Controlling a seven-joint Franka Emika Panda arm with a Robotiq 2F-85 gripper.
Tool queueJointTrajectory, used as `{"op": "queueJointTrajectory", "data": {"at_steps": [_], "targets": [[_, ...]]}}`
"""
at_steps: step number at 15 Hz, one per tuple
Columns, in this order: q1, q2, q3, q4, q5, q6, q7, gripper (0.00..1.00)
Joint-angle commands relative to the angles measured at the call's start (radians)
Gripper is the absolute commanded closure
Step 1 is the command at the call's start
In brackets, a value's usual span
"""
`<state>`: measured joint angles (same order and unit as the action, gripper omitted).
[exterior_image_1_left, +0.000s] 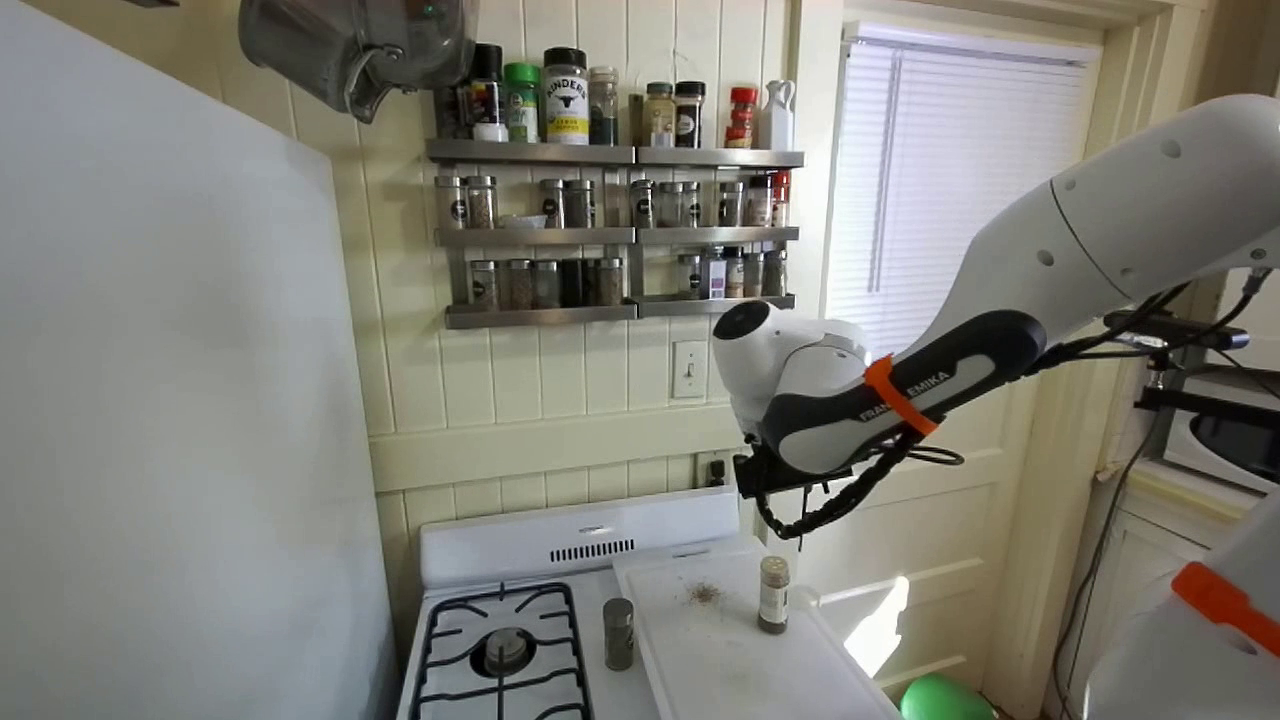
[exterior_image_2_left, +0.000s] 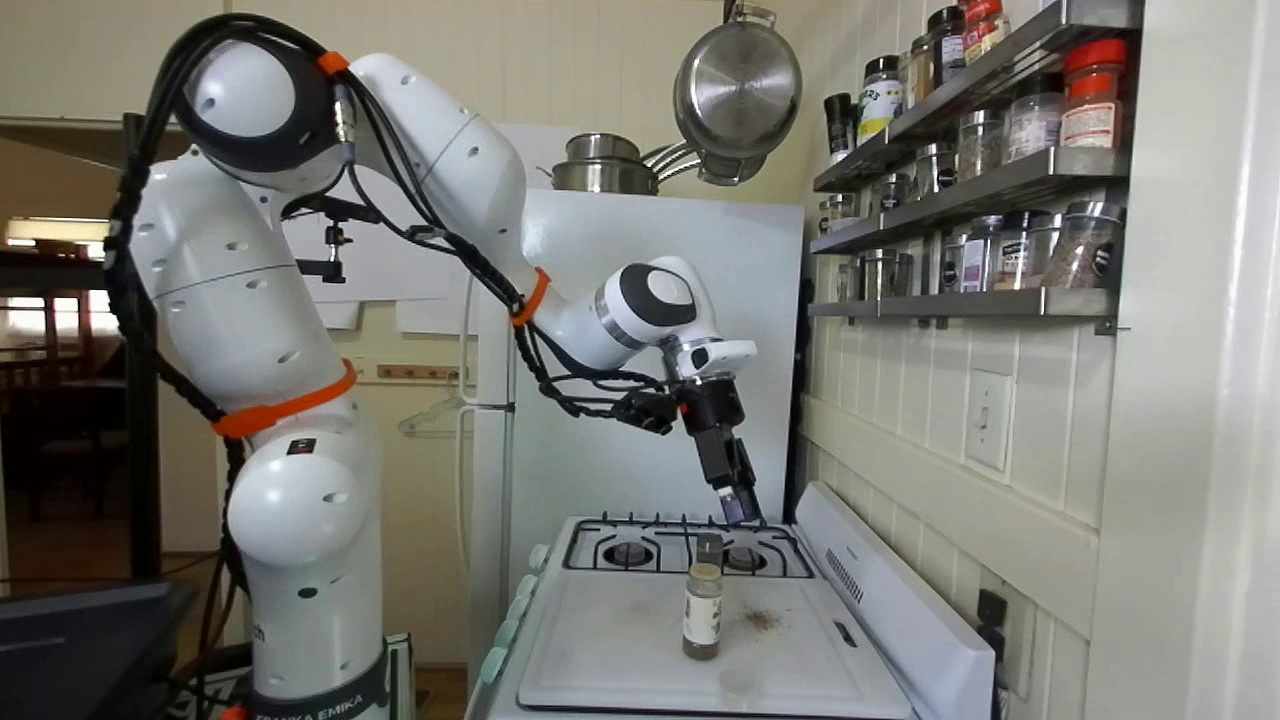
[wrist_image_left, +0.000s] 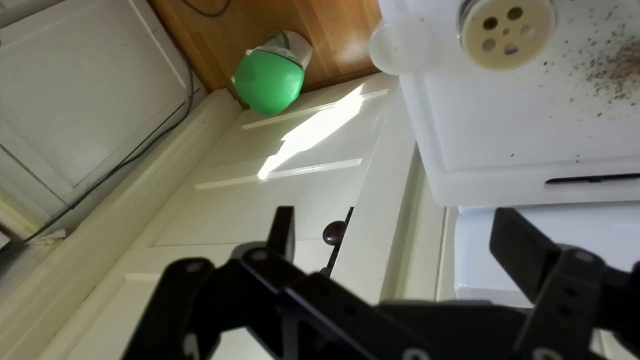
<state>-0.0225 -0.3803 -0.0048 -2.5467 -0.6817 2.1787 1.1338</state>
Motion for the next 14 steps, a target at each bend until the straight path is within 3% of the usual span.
{"op": "queueJointTrajectory", "data": {"at_steps": [1, 5, 8, 9, 10, 12, 14], "targets": [[-0.065, -0.070, -0.039, -0.115, 0.039, 0.181, 0.002, 0.00], [-0.143, -0.084, -0.092, -0.203, 0.088, 0.335, -0.054, 0.00], [-0.179, -0.041, -0.161, -0.255, 0.144, 0.526, -0.233, 0.00], [-0.107, 0.025, -0.258, -0.208, 0.138, 0.563, -0.265, 0.00], [-0.155, -0.033, -0.168, -0.220, 0.101, 0.482, -0.183, 0.00], [-0.135, -0.003, -0.236, -0.215, 0.106, 0.537, -0.239, 0.00], [-0.125, 0.016, -0.251, -0.206, 0.108, 0.543, -0.249, 0.00]]}}
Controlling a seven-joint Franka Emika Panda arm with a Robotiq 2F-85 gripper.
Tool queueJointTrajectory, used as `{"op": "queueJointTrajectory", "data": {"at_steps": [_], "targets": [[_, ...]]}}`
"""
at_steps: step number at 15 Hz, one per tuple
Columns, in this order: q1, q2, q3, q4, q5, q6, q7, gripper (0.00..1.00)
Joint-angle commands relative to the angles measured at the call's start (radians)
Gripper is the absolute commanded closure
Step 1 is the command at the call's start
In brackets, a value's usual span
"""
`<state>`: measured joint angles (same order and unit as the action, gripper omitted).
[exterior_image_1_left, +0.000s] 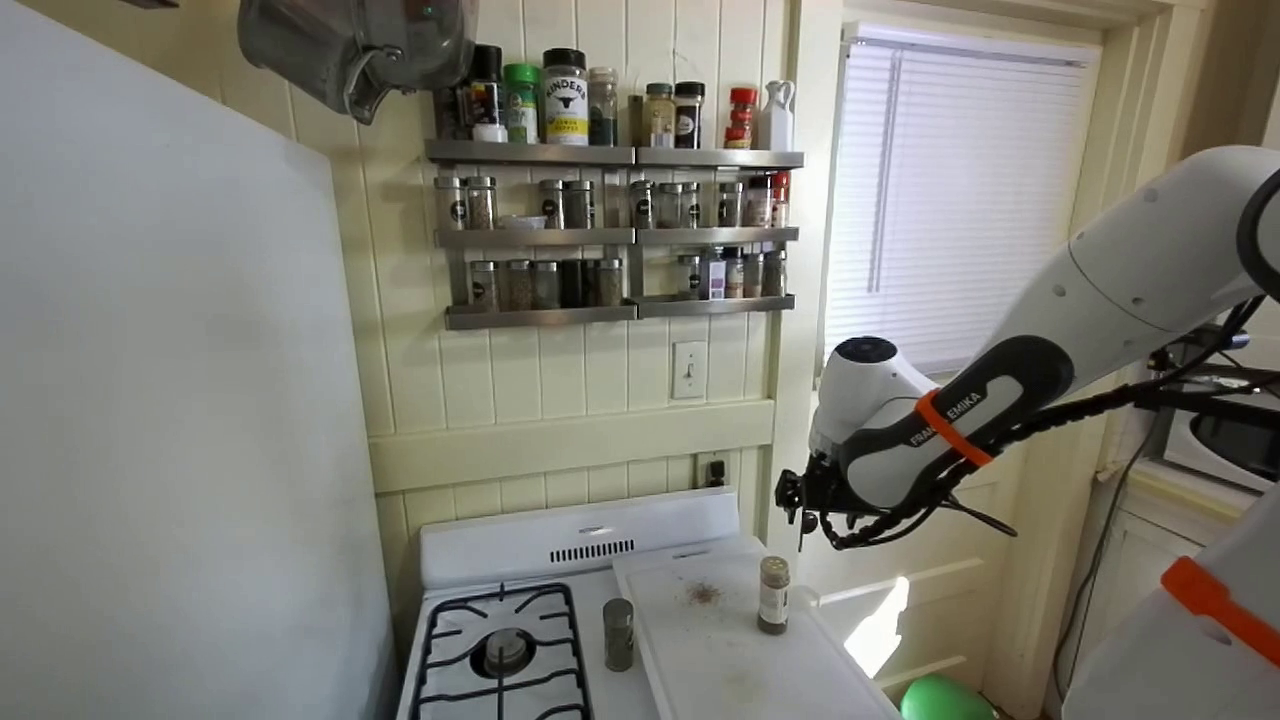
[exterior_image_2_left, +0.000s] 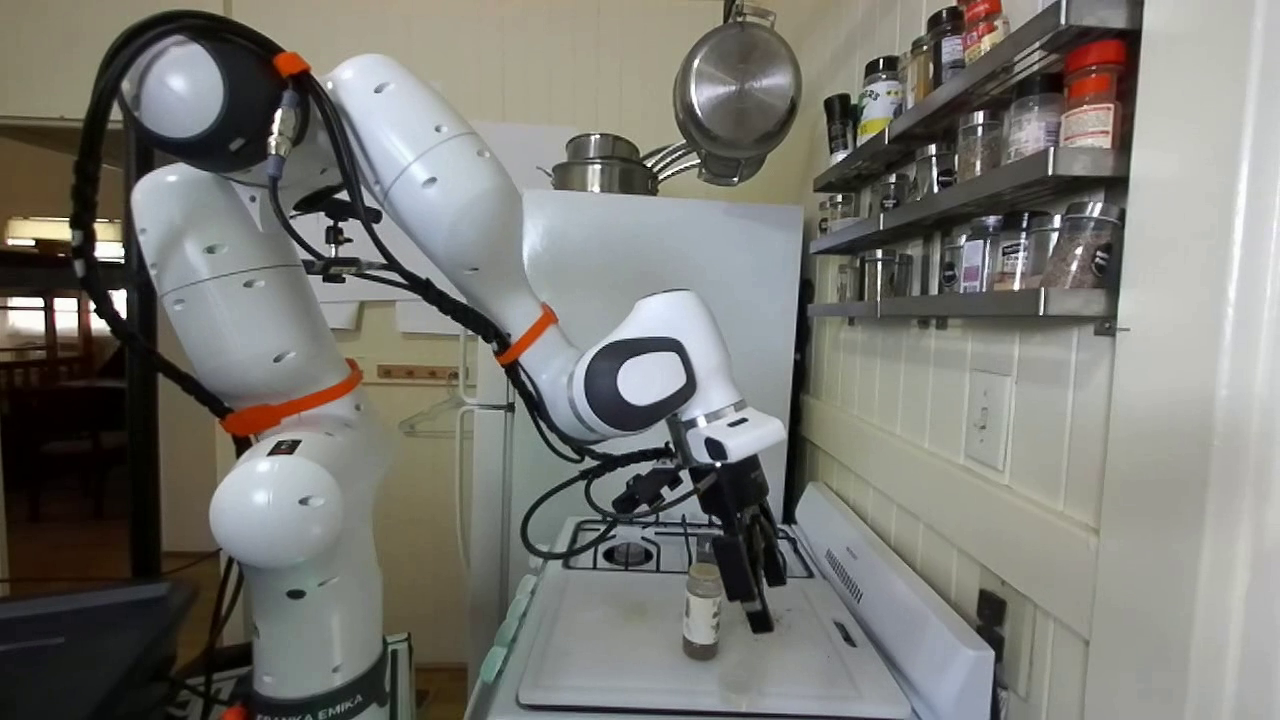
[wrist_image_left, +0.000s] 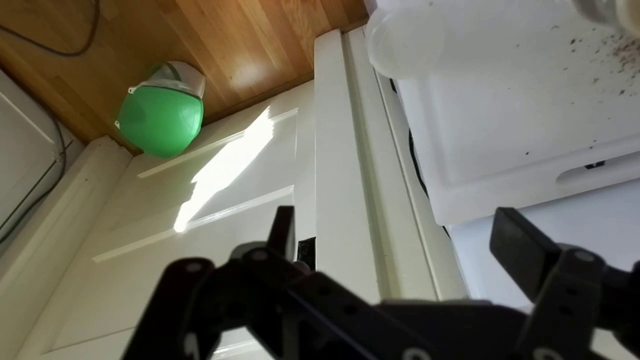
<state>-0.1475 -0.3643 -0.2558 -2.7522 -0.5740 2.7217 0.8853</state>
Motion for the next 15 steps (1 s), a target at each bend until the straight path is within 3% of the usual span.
{"op": "queueJointTrajectory", "data": {"at_steps": [1, 7, 9, 10, 15], "targets": [[0.004, 0.003, 0.000, 0.001, 0.001, 0.000, 0.000, 0.00], [0.056, 0.024, -0.035, -0.001, 0.112, -0.138, -0.052, 0.00], [0.059, 0.042, -0.053, -0.001, 0.133, -0.114, -0.067, 0.00], [-0.026, 0.061, 0.032, -0.001, 0.203, -0.097, -0.113, 0.00], [-0.047, 0.129, 0.058, 0.031, 0.402, -0.107, -0.229, 0.00]]}}
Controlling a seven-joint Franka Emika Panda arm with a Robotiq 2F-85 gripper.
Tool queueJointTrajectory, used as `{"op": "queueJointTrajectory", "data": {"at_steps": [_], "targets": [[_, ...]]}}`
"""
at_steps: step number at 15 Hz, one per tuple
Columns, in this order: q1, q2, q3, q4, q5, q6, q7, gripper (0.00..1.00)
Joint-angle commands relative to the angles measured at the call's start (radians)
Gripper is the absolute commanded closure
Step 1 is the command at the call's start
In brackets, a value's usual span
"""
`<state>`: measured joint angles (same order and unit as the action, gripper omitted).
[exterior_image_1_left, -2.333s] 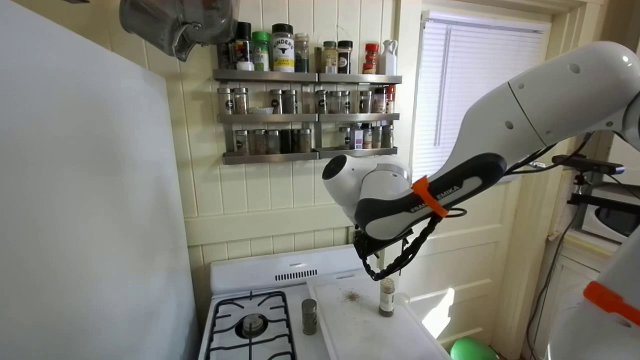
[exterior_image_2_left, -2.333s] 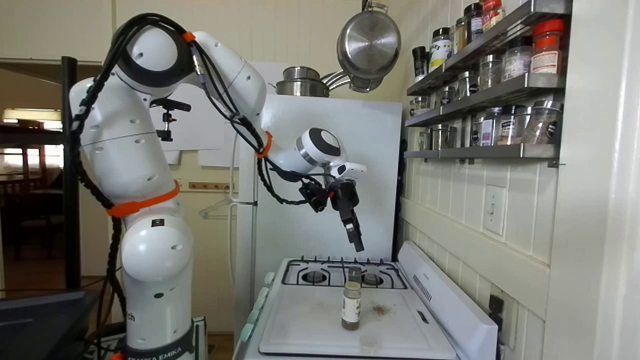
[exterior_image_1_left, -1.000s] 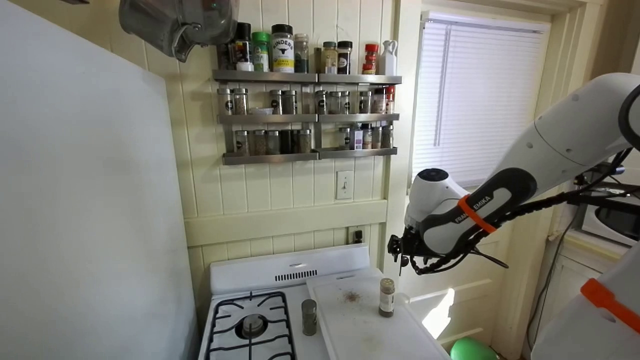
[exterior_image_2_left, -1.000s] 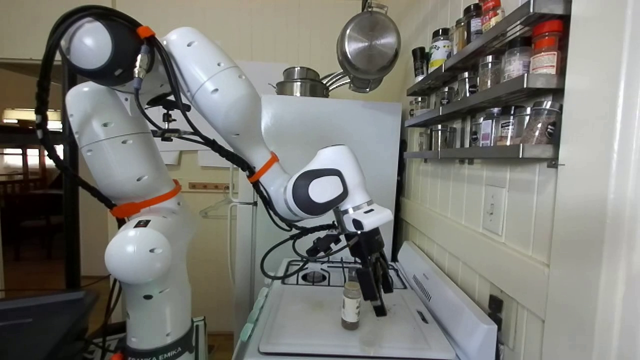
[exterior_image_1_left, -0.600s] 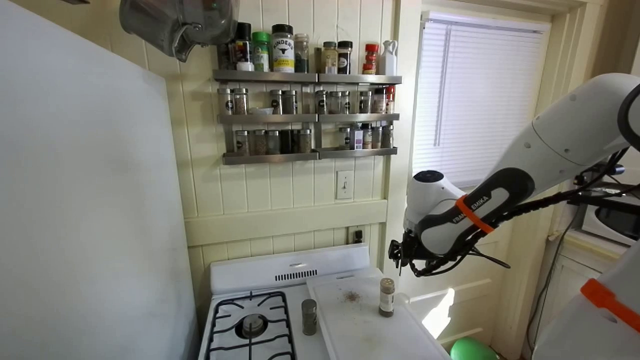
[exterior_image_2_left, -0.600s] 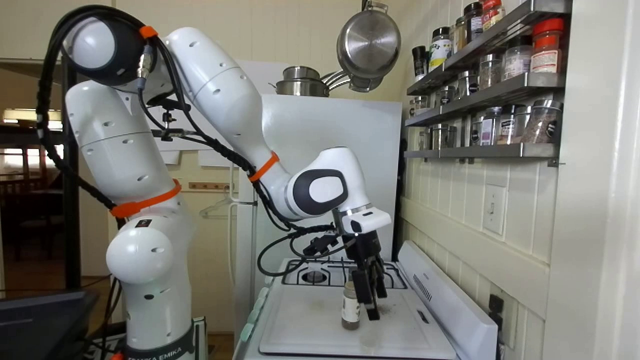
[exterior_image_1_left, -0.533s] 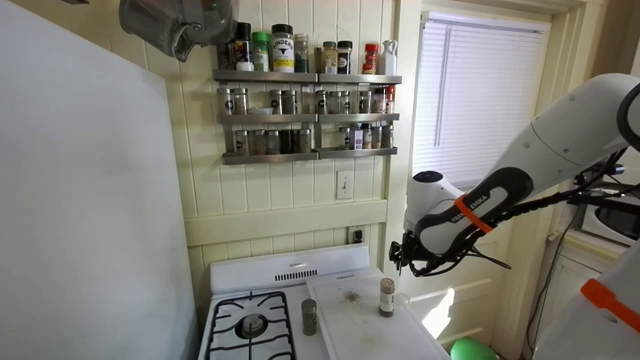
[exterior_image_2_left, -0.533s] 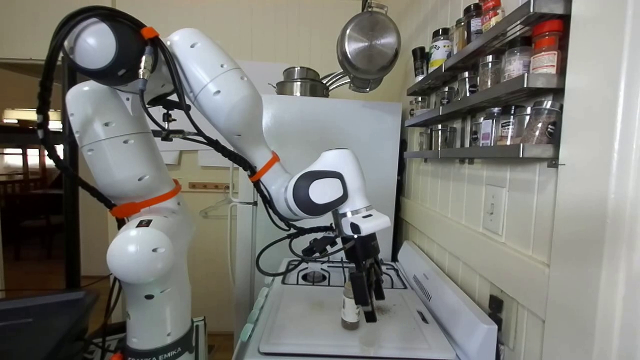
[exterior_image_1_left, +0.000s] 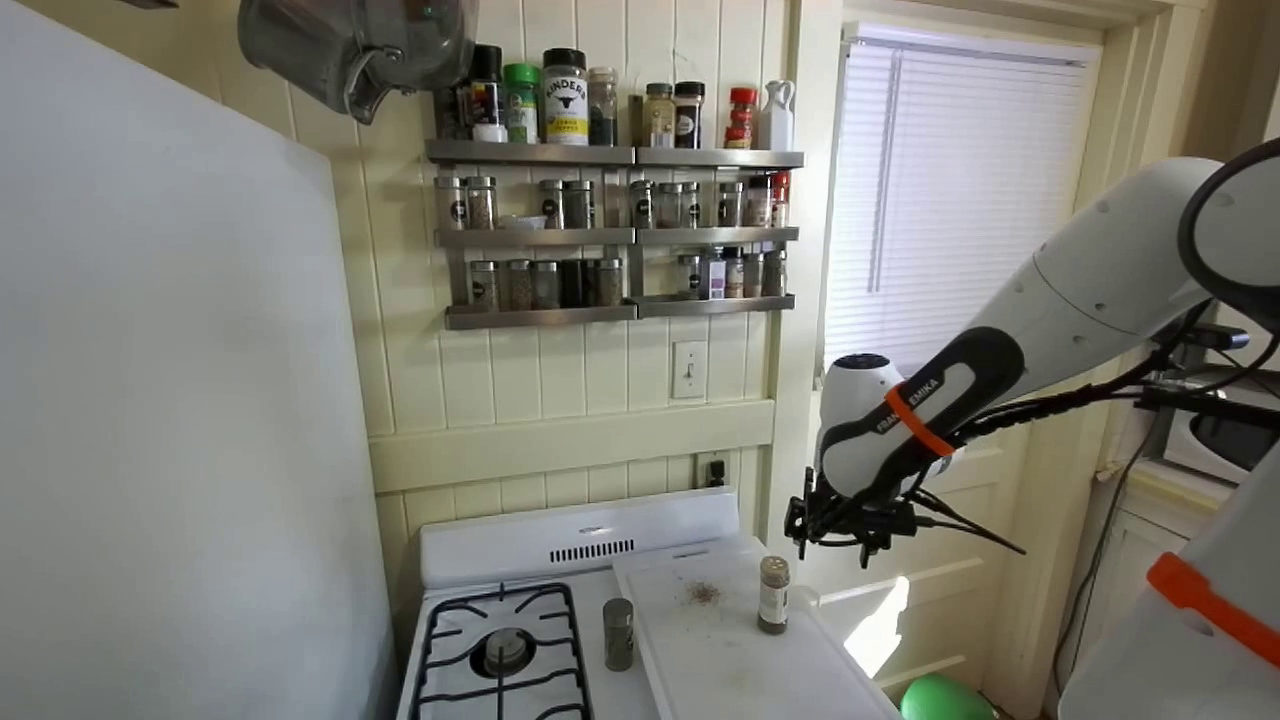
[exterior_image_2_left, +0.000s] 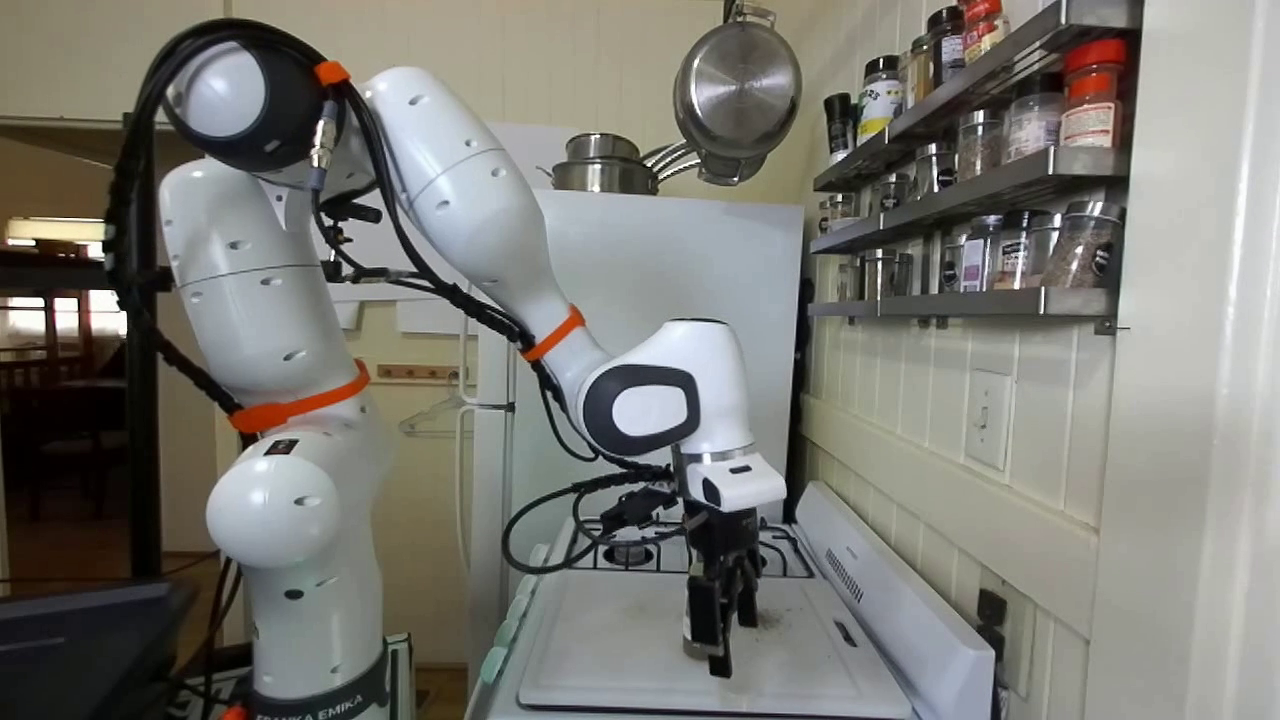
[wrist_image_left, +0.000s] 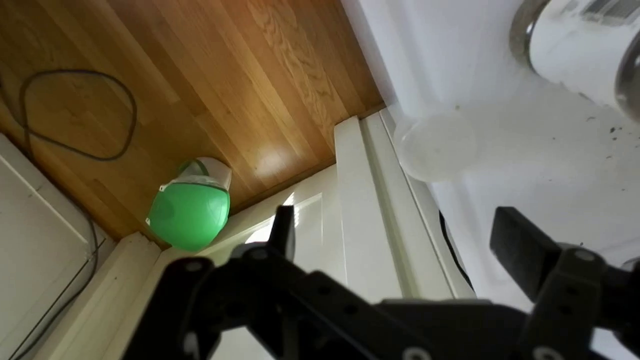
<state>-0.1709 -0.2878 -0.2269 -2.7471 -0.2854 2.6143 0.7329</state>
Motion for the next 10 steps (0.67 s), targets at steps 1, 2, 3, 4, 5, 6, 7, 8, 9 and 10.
{"op": "queueJointTrajectory", "data": {"at_steps": [1, 2, 3, 4, 5, 6, 7, 8, 9, 10], "targets": [[-0.029, 0.068, 0.036, 0.034, 0.136, 0.001, -0.089, 0.00], [-0.035, 0.086, 0.045, 0.045, 0.154, -0.002, -0.096, 0.00], [-0.037, 0.099, 0.050, 0.056, 0.172, -0.005, -0.107, 0.00], [-0.041, 0.120, 0.056, 0.070, 0.180, -0.007, -0.109, 0.00], [-0.041, 0.135, 0.060, 0.081, 0.192, -0.010, -0.116, 0.00], [-0.041, 0.152, 0.065, 0.094, 0.198, -0.013, -0.119, 0.00], [-0.038, 0.169, 0.067, 0.105, 0.208, -0.015, -0.126, 0.00], [-0.038, 0.186, 0.072, 0.118, 0.205, -0.017, -0.120, 0.00], [-0.035, 0.200, 0.073, 0.127, 0.207, -0.021, -0.121, 0.00], [-0.030, 0.216, 0.075, 0.137, 0.211, -0.024, -0.124, 0.00]]}}
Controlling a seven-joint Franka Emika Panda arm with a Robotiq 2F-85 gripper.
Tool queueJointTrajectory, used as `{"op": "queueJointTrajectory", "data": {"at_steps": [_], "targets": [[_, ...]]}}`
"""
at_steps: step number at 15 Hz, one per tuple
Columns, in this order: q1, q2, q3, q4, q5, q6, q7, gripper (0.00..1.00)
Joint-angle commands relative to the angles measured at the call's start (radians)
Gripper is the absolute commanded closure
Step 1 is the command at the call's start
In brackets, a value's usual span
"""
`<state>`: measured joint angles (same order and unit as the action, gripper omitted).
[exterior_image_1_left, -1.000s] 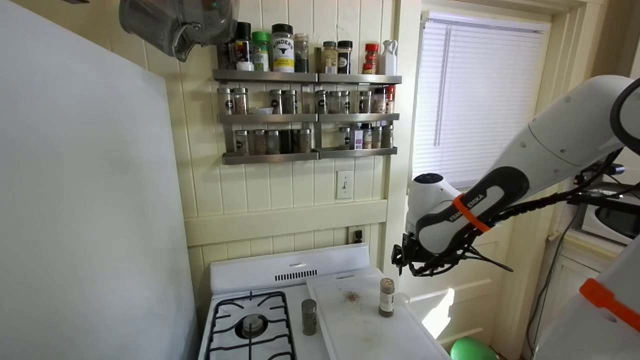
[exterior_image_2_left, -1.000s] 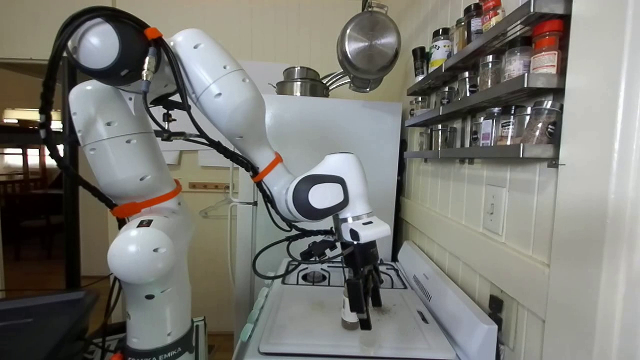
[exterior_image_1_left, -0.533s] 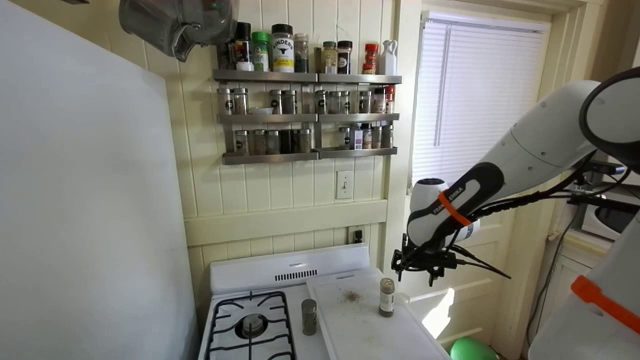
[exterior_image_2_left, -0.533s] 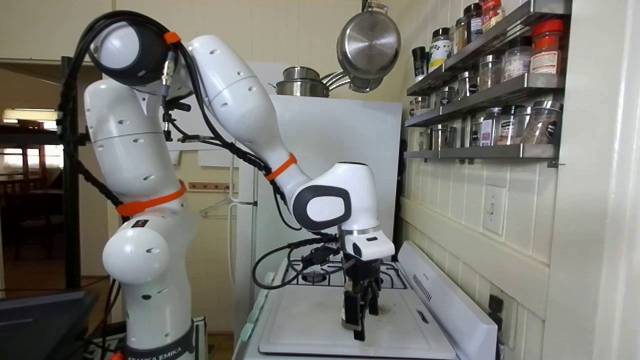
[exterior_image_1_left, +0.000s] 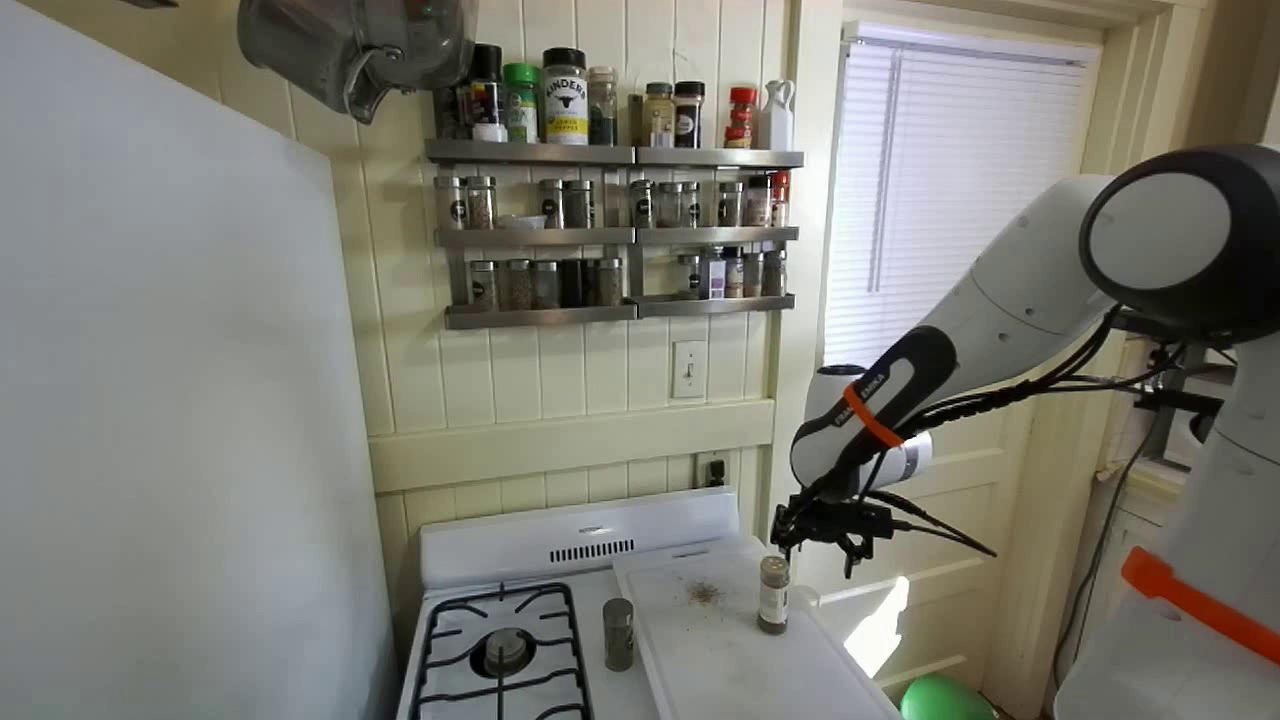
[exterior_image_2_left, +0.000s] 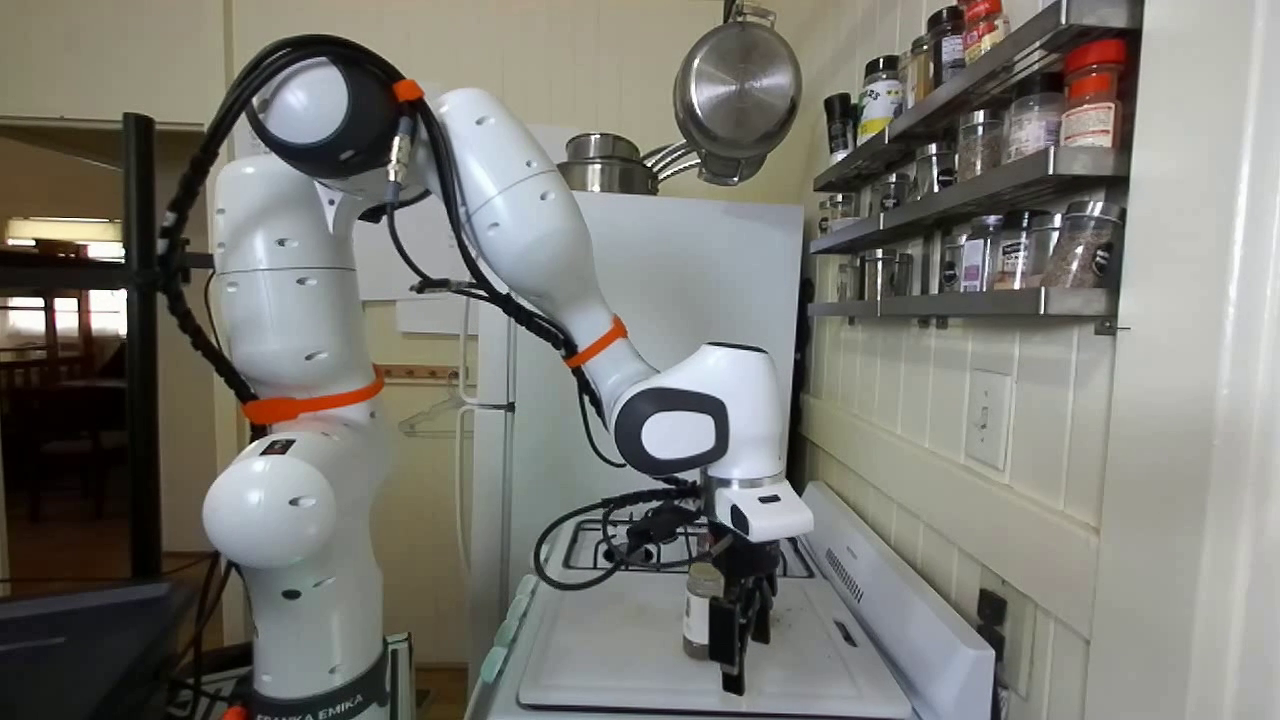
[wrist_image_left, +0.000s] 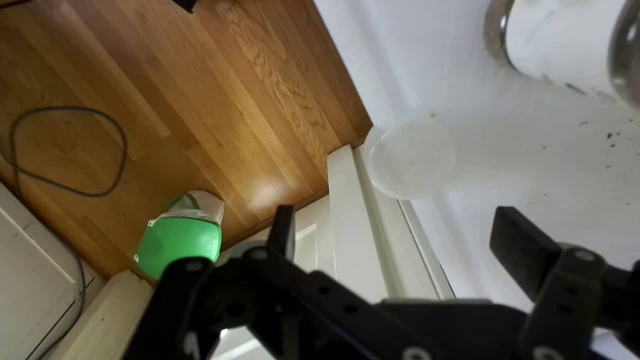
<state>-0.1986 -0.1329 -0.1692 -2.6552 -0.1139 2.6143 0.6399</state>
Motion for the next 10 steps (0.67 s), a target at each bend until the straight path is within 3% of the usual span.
{"op": "queueJointTrajectory", "data": {"at_steps": [1, 8, 10], "targets": [[0.001, 0.075, 0.020, 0.053, 0.043, -0.028, -0.030, 0.00], [0.014, 0.115, 0.025, 0.064, 0.034, -0.033, -0.003, 0.00], [0.016, 0.121, 0.025, 0.065, 0.045, -0.026, -0.009, 0.07]]}}
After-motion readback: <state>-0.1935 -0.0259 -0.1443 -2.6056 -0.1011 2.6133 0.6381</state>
